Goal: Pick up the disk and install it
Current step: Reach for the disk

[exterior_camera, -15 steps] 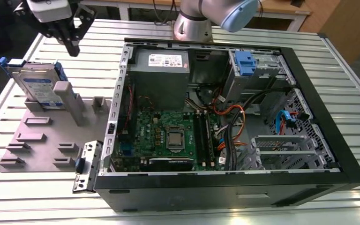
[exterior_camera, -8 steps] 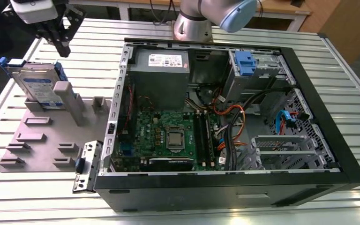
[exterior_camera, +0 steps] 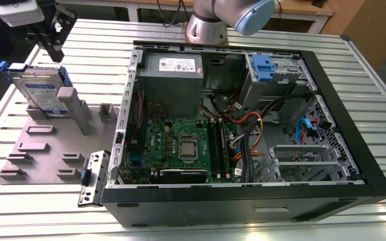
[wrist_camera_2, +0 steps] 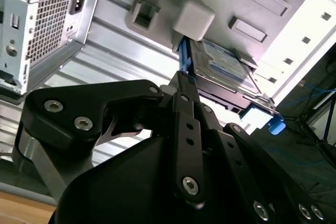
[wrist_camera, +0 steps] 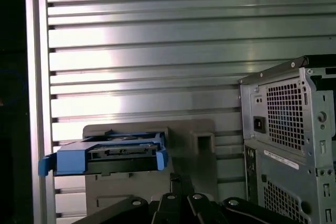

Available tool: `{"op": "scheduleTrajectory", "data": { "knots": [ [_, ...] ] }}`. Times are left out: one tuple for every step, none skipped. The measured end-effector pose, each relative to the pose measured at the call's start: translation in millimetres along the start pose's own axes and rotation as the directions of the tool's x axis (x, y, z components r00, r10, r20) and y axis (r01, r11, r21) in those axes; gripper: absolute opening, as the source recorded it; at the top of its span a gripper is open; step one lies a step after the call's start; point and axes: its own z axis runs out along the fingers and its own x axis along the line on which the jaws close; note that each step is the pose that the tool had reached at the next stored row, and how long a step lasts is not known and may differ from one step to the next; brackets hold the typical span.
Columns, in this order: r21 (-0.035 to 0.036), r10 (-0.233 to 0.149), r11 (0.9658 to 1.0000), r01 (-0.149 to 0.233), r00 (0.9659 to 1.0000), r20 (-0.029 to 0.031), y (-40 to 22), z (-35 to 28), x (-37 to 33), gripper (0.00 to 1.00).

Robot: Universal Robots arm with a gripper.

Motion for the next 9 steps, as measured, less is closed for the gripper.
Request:
{"op": "scheduleTrajectory", "data": {
  "knots": [
    [0.0, 0.0, 1.0, 0.0, 1.0, 0.0, -0.1, 0.4, 2.8, 0.11],
    [0.0, 0.0, 1.0, 0.0, 1.0, 0.0, -0.2, 0.9, 5.7, 0.11],
    [0.0, 0.0, 1.0, 0.0, 1.0, 0.0, -0.3, 1.3, 8.6, 0.11],
    [0.0, 0.0, 1.0, 0.0, 1.0, 0.0, -0.3, 1.8, 11.4, 0.11],
    [0.0001, 0.0, 1.0, 0.0, 1.0, -0.0001, -0.3, 2.3, 13.9, 0.11],
    [0.0, 0.0, 1.0, 0.0, 1.0, 0.0, 0.0, 2.9, 16.0, 0.11],
    [0.0, 0.0, 1.0, 0.0, 1.0, 0.0, 0.3, 3.7, 18.3, 0.11],
    [0.0, 0.0, 1.0, 0.0, 1.0, 0.0, 0.6, 4.4, 20.7, 0.11],
    [0.0, 0.0, 1.0, 0.0, 1.0, 0.0, 0.8, 5.1, 23.2, 0.11]
  ]
}}
